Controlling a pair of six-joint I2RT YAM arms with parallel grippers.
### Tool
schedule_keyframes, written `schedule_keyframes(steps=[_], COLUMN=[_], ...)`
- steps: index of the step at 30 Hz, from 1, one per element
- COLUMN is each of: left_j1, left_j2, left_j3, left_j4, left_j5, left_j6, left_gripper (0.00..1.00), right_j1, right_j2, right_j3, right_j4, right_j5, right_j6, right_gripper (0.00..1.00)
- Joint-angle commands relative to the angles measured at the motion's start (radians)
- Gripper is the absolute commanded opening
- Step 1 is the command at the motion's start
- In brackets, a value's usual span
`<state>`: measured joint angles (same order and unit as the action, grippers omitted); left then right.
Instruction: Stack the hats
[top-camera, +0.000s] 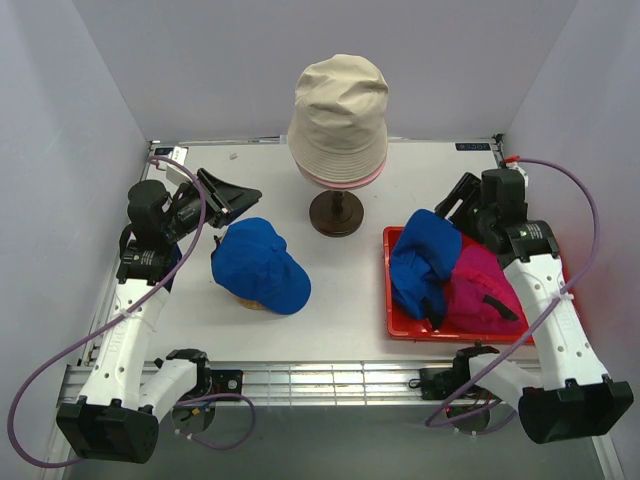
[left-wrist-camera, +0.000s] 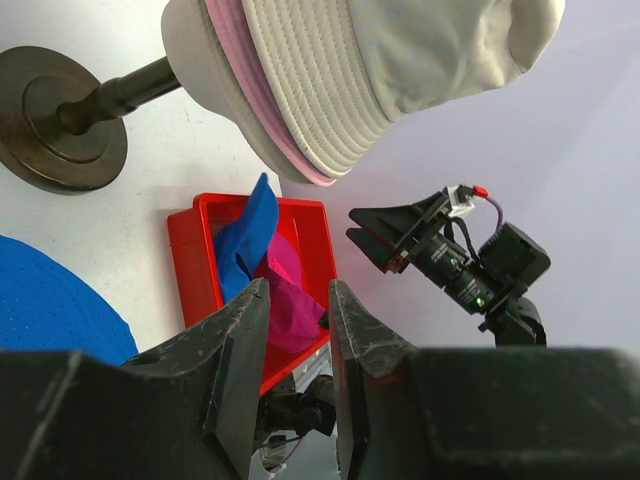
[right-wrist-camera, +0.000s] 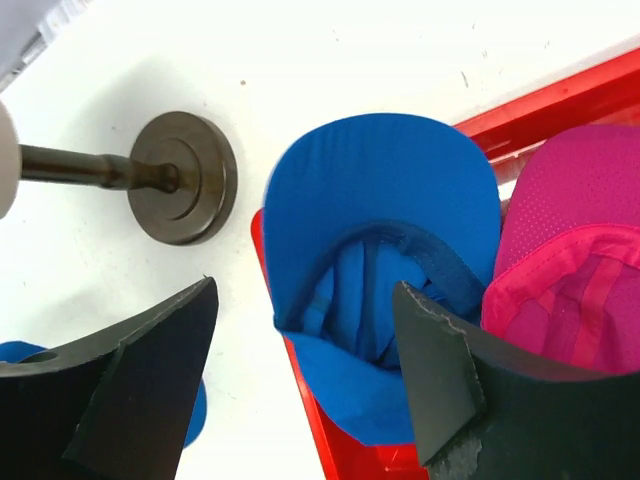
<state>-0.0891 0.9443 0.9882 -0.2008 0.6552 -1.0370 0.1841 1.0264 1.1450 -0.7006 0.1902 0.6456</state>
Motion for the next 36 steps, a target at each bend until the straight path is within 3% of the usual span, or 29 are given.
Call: schedule_keyframes(steps=[1, 5, 13, 36], left_j1=[-0.004, -0.004, -0.004, -0.004], left_j2=[-0.019, -0.022, -0.015, 0.001], left_j3=[0.001, 0.009, 0.018, 0.04], left_j4=[0.021, 0.018, 0.024, 0.014], left_j5=[0.018, 0.018, 0.02, 0.011], left_j6=[0.002, 0.002, -0.005, 0.0], left_gripper=[0.41, 0.41, 0.41, 0.41], right_j1=[-0.075, -0.17, -0.201, -0.186], right_j2=[0.079, 0.168, 0.359, 0.597], right_j3=[0.07, 0.143, 0.18, 0.196], right_j4=[-0.08, -0.08, -0.045, 0.035], right_j5=[-0.145, -0.293, -0.403, -0.46], right_j6=[-0.037, -0.018, 0.063, 0.236], right_gripper=[0.75, 0.75, 0.71, 0.75])
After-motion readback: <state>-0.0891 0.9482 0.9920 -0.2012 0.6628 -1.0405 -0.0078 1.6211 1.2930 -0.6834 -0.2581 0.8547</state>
